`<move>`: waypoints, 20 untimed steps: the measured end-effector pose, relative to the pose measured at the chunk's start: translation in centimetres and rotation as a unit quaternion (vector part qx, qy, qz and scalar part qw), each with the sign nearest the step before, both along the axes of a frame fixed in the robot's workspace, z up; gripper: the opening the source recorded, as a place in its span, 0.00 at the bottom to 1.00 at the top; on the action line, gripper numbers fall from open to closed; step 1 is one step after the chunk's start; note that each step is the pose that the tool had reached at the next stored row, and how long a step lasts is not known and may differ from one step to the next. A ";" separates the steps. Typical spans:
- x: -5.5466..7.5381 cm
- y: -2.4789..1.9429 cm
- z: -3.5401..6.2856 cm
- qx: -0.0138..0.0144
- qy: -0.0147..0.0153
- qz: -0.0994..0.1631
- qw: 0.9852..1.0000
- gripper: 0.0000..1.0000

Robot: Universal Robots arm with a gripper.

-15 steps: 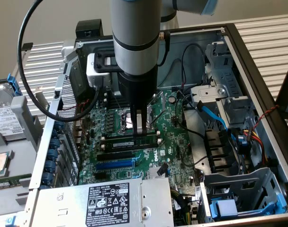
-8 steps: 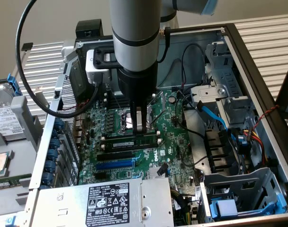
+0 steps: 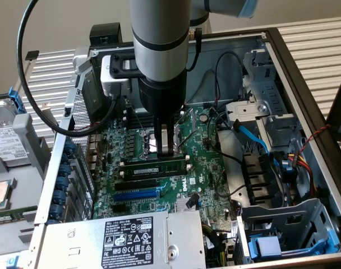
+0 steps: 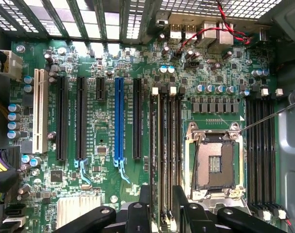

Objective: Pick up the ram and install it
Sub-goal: 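Press down the ram until it locks into place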

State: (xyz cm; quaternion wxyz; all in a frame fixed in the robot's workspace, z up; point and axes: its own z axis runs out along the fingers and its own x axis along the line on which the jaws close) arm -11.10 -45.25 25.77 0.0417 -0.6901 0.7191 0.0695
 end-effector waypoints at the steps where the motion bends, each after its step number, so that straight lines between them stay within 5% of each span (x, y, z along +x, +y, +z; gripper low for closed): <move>1: 0.0 0.00 0.00 0.000 0.000 0.000 1.000 0.33; 8: 0.0 0.00 0.00 0.000 0.000 0.000 1.000 0.33; 13: 0.0 0.00 0.00 0.000 0.000 0.000 1.000 0.11; 20: 0.0 0.00 0.00 0.000 0.000 0.000 1.000 0.11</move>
